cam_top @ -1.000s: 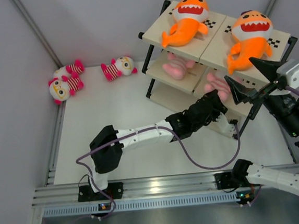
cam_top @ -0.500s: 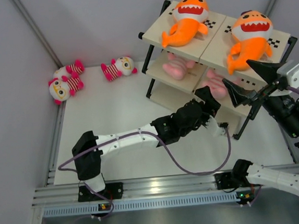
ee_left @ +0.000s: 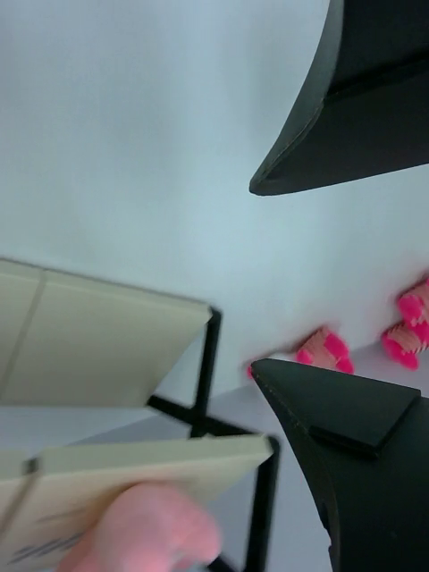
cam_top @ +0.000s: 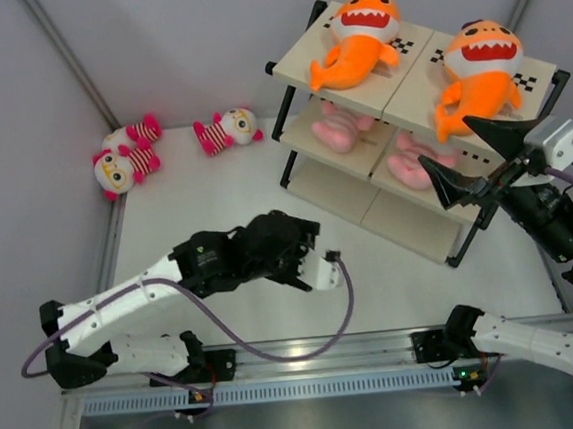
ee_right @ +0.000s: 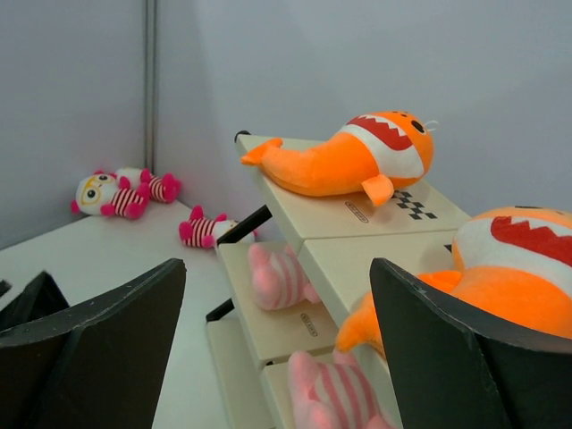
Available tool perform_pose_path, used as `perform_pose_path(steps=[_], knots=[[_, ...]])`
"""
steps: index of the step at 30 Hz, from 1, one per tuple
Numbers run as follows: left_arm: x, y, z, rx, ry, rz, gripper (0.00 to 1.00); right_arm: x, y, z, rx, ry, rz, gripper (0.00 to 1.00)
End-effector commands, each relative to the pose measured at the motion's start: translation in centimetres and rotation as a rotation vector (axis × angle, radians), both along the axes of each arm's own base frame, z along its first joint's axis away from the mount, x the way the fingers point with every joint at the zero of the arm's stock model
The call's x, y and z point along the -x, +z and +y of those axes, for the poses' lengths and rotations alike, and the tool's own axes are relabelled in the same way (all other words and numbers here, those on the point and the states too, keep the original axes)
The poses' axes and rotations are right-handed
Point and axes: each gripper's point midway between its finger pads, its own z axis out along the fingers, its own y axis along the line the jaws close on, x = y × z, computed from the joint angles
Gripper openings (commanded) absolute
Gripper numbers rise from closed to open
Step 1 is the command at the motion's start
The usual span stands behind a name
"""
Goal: Place and organize the stuffed toys onto the shelf
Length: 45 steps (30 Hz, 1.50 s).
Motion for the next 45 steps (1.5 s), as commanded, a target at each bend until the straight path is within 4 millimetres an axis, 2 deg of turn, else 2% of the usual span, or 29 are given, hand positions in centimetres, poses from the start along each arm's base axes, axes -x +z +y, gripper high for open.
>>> perform_pose_path(steps=[1, 2, 4, 5, 7, 8, 10, 11, 12, 13, 14, 15, 16, 17, 18, 19, 20, 21, 22, 23, 24, 25, 28, 31, 32, 36, 39, 42, 45], knots=[[-1.6, -4.4, 7.7, -0.106, 0.206, 0.197, 0.79, 0.0, 0.6, 0.5, 0.017, 0.020, -0.021, 0.85], [-4.6, -5.3, 10.7, -0.105, 0.307, 0.241, 0.76, 0.2, 0.5, 0.8, 0.025, 0.036, -0.027, 0.85], [-7.5, -7.2, 13.7, -0.116, 0.394, 0.314, 0.73, 0.2, 0.3, 1.2, 0.038, 0.051, -0.033, 0.86], [-9.7, -7.8, 16.6, -0.085, 0.482, 0.363, 0.72, 0.2, 0.2, 1.5, 0.044, 0.061, -0.034, 0.86], [-12.1, -9.6, 19.0, -0.089, 0.569, 0.440, 0.71, 0.1, -0.1, 1.7, 0.052, 0.065, -0.030, 0.86], [-14.4, -9.0, 21.0, -0.048, 0.655, 0.443, 0.71, 0.1, -0.4, 1.9, 0.065, 0.071, -0.025, 0.86], [-17.1, -10.6, 21.8, -0.019, 0.715, 0.531, 0.67, 0.0, -0.6, 2.0, 0.075, 0.071, -0.024, 0.86], [-18.6, -10.9, 23.0, 0.030, 0.795, 0.573, 0.67, 0.0, -0.8, 2.0, 0.081, 0.072, -0.021, 0.86], [-21.1, -8.8, 23.0, 0.110, 0.811, 0.547, 0.67, 0.0, -0.9, 2.1, 0.087, 0.073, -0.022, 0.86], [-22.8, -8.6, 23.5, 0.149, 0.854, 0.548, 0.68, 0.0, -1.2, 2.2, 0.093, 0.075, -0.020, 0.86], [-25.0, -10.2, 24.6, 0.193, 0.961, 0.603, 0.68, 0.1, -1.2, 2.1, 0.094, 0.074, -0.025, 0.86], [-28.3, -8.3, 25.1, 0.267, 0.996, 0.523, 0.68, 0.1, -1.3, 2.0, 0.096, 0.073, -0.028, 0.87], [-30.3, -8.6, 26.6, 0.269, 1.087, 0.476, 0.68, 0.1, -1.4, 2.0, 0.100, 0.070, -0.029, 0.86], [-32.2, -10.4, 27.0, 0.298, 1.173, 0.488, 0.68, 0.2, -1.3, 1.8, 0.100, 0.069, -0.035, 0.87], [-34.6, -10.4, 27.5, 0.335, 1.216, 0.433, 0.68, 0.2, -1.4, 1.8, 0.105, 0.069, -0.036, 0.87], [-37.0, -8.6, 28.3, 0.396, 1.286, 0.356, 0.68, 0.2, -1.3, 1.8, 0.108, 0.067, -0.039, 0.87], [-38.3, -8.6, 28.7, 0.414, 1.315, 0.329, 0.69, 0.2, -1.3, 1.7, 0.111, 0.069, -0.042, 0.87], [-39.9, -10.9, 28.9, 0.408, 1.348, 0.339, 0.69, 0.2, -1.4, 1.8, 0.117, 0.067, -0.046, 0.87], [-41.9, -9.3, 28.8, 0.466, 1.346, 0.291, 0.70, 0.2, -1.4, 1.8, 0.122, 0.066, -0.045, 0.87], [-43.0, -9.7, 28.7, 0.482, 1.353, 0.288, 0.71, 0.2, -1.5, 1.8, 0.125, 0.067, -0.046, 0.87], [-44.1, -11.8, 28.7, 0.478, 1.369, 0.306, 0.71, 0.2, -1.5, 1.9, 0.127, 0.071, -0.047, 0.87], [-45.7, -10.8, 28.4, 0.547, 1.376, 0.281, 0.72, 0.2, -1.5, 1.9, 0.129, 0.072, -0.048, 0.87], [-48.7, -11.2, 28.0, 0.660, 1.383, 0.244, 0.77, 0.1, -1.8, 2.3, 0.140, 0.080, -0.043, 0.87], [-50.4, -11.7, 27.4, 0.766, 1.388, 0.242, 0.85, -0.4, -2.9, 2.9, 0.160, 0.084, -0.029, 0.87], [-51.2, -11.4, 28.1, 0.802, 1.420, 0.193, 0.88, -0.4, -3.0, 3.0, 0.162, 0.085, -0.030, 0.87], [-52.1, -12.7, 27.7, 0.866, 1.449, 0.227, 0.90, -1.1, -4.5, 3.8, 0.193, 0.086, -0.003, 0.87], [-51.6, -15.8, 27.2, 0.842, 1.465, 0.293, 0.90, -1.5, -5.3, 4.3, 0.213, 0.087, 0.011, 0.87], [-51.1, -18.5, 26.5, 0.833, 1.476, 0.369, 0.87, -1.7, -5.4, 4.4, 0.216, 0.081, 0.005, 0.87], [-51.0, -20.3, 26.4, 0.838, 1.506, 0.408, 0.65, -1.7, -5.3, 4.4, 0.207, 0.080, -0.002, 0.87]])
